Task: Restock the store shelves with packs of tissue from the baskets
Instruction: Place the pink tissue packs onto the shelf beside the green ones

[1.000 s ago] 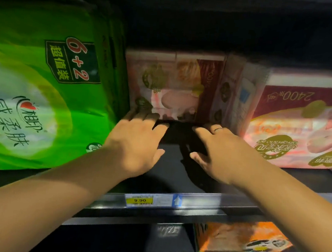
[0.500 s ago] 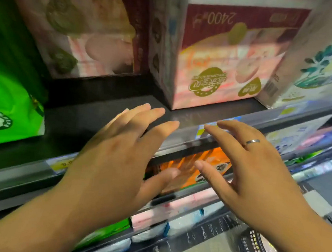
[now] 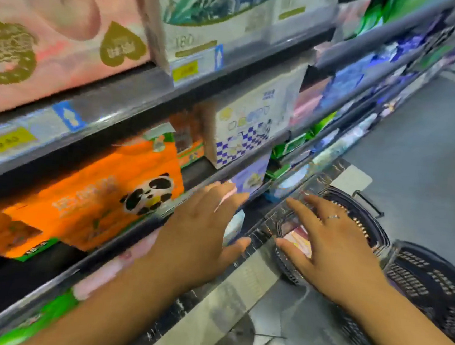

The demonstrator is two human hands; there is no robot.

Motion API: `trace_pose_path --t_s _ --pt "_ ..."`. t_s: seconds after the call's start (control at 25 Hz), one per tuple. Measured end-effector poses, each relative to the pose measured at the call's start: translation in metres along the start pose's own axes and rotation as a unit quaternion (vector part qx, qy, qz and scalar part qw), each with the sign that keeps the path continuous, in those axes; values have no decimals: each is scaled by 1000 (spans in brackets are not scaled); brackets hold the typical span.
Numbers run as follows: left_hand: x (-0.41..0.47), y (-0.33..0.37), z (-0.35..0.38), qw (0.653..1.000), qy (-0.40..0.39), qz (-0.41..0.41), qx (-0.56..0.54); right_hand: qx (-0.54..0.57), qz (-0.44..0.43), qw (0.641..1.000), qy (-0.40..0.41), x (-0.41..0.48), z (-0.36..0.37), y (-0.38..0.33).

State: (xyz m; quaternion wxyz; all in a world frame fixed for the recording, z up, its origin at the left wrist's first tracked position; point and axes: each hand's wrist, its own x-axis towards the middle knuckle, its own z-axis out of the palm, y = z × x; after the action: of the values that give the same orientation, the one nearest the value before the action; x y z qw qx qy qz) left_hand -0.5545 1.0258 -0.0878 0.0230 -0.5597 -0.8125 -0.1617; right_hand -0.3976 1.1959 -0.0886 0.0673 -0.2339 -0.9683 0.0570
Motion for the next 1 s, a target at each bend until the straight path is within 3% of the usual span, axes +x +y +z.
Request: trace_pose_path --t_s 0.24,0.52,0.84,1.0 --pt "84 72 95 996 -79 11 -34 11 81 996 -34 -18 49 132" --pt "175 108 188 984 -161 66 -40 50 202 969 -135 -20 106 226" --pt "303 95 328 938 -319 120 -58 130 352 902 -216 46 193 311" --pt "353 84 436 915 -375 144 -48 217 448 837 -227 81 275 357"
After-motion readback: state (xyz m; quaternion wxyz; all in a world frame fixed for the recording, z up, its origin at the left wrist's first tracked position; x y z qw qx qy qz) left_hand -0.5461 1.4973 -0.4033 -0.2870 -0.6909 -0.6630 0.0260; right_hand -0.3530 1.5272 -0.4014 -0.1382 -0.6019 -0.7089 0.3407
